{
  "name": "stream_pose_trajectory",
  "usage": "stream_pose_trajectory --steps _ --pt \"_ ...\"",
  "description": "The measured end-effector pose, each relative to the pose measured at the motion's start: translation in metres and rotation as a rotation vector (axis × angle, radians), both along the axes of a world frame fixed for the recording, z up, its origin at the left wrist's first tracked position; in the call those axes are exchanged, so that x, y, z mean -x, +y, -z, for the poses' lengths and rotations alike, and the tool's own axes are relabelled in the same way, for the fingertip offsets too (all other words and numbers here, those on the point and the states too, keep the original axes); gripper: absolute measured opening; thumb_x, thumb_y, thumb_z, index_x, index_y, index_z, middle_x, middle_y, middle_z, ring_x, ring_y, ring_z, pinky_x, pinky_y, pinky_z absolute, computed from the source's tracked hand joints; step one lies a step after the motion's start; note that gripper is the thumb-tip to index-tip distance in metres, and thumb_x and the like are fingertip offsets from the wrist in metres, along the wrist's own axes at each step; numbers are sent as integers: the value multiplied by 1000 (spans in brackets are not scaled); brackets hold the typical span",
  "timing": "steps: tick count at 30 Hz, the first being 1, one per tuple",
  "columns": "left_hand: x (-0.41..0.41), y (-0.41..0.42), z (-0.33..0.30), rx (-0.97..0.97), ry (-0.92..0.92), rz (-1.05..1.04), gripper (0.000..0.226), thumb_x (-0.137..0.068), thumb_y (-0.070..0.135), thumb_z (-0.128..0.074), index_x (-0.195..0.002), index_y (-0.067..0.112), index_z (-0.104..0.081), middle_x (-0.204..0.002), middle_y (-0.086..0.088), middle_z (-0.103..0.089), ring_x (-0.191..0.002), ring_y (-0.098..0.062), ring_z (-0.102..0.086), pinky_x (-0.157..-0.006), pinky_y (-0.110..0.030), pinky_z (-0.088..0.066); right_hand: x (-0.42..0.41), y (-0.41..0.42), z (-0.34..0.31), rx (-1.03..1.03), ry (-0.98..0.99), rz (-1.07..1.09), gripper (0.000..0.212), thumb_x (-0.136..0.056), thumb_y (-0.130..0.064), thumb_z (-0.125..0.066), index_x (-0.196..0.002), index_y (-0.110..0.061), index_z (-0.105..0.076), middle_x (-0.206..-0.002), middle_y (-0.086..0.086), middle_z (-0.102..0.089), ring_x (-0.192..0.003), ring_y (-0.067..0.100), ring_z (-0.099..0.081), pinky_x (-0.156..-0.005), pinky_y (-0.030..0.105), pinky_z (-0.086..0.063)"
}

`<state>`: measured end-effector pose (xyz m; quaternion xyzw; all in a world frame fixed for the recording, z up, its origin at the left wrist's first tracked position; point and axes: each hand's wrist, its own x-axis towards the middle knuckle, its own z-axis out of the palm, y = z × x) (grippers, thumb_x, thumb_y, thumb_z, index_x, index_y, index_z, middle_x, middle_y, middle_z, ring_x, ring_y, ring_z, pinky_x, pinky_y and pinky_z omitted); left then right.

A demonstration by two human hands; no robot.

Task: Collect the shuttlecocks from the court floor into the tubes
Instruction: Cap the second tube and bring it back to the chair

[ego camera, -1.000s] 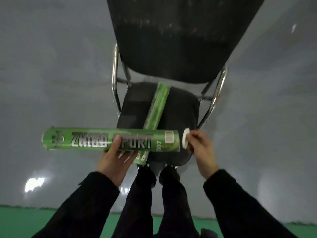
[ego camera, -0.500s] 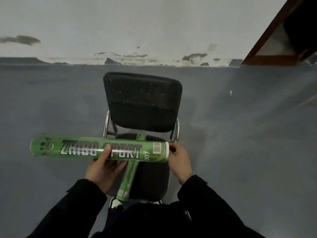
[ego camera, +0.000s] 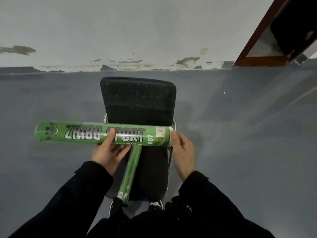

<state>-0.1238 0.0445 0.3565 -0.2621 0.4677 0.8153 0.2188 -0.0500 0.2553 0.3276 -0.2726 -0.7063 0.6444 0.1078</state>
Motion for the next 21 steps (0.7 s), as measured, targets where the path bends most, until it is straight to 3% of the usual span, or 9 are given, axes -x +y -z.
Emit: stream_pose_trajectory --steps 4,13,18,21 --pt "-5 0 1 33 26 3 64 -83 39 -76 -140 15 -60 -121 -12 -76 -106 -24 -76 -79 -34 -64 -7 -5 5 -62 -19 12 30 -104 -37 -49 -121 -23 -71 -106 -9 -74 -102 6 -69 -91 34 -59" --pt "-15 -4 7 -25 11 -65 56 -81 41 -75 -132 18 -63 -104 -7 -81 -99 -22 -78 -75 -34 -65 -8 -19 3 -283 58 -72 37 -106 -44 -39 -110 -26 -71 -103 -14 -71 -100 5 -66 -88 39 -58" --pt "-17 -16 10 -22 15 -94 26 -94 37 -70 -115 22 -67 -93 -2 -82 -91 -20 -79 -73 -35 -65 -5 -17 -2 -453 70 -210 36 -107 -37 -40 -124 -21 -69 -115 -7 -71 -108 5 -63 -95 30 -55" --pt "-18 -23 10 -3 18 -85 25 -96 37 -69 -115 21 -67 -93 -2 -82 -88 -18 -80 -72 -35 -65 -6 -12 -1 -600 54 -297 37 -107 -34 -44 -129 -16 -68 -124 -3 -70 -115 9 -61 -101 29 -51"
